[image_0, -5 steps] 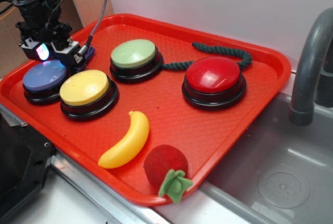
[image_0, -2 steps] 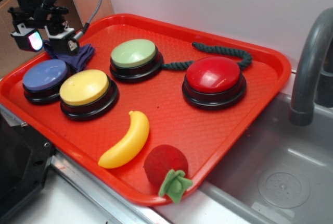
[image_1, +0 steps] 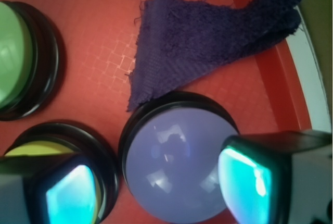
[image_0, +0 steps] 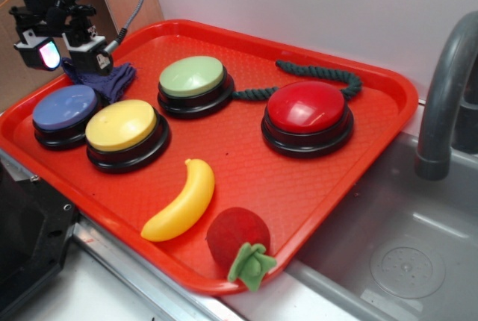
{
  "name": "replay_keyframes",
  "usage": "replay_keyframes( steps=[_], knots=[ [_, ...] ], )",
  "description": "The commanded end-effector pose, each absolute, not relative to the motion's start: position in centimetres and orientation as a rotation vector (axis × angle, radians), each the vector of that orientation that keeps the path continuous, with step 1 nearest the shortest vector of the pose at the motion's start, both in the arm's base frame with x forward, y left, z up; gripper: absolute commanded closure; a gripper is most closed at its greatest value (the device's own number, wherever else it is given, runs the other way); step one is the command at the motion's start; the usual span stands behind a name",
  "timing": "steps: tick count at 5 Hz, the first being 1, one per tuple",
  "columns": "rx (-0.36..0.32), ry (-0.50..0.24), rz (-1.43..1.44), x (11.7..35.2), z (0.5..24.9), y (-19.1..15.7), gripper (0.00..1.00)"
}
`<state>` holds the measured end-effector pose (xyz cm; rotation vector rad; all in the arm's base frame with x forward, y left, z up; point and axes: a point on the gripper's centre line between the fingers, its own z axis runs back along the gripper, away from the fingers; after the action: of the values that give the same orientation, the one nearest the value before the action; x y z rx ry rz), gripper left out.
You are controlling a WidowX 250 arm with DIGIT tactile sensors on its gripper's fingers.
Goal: Push the purple button.
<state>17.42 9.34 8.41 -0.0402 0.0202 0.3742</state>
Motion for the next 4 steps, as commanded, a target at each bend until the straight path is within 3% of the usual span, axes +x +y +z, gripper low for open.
replay_keyframes(
  steps=[1,4],
  knots=[
    [-0.022,-0.061,0.383,17.6,10.9,10.1,0.00],
    [-0.001,-0.051,0.369,17.9,12.6,9.6,0.00]
  ],
)
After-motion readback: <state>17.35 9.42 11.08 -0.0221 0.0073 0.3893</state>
